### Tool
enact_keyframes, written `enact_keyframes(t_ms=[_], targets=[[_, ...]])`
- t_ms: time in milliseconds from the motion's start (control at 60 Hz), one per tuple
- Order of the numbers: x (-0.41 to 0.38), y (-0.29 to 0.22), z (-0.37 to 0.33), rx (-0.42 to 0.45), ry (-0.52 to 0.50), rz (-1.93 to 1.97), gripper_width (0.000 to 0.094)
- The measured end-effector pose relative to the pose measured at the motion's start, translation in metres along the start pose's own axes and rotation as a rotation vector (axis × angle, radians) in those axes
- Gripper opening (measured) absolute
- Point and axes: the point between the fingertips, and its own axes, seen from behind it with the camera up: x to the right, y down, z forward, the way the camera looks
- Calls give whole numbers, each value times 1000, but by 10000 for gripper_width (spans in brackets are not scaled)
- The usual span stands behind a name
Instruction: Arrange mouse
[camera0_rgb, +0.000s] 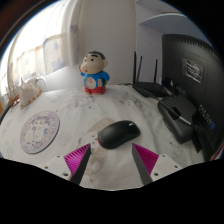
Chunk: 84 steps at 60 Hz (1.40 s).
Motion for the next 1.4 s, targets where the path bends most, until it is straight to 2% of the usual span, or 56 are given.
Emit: enact_keyframes(t_ms=[433, 750, 817, 900, 950, 1183, 1317, 1400], targets=[[-4, -44, 77, -5, 17, 12, 865], [-17, -74, 117, -3, -48, -14, 845], [-18, -78, 121, 0, -59, -26, 784], [-16, -79, 124, -1, -56, -27, 638], [-15, -80, 124, 1, -57, -26, 515], [-10, -88, 119, -8, -40, -54, 464], [-22, -134, 77, 40, -24, -42, 463], [-54, -166, 42, 67, -53, -13, 460]])
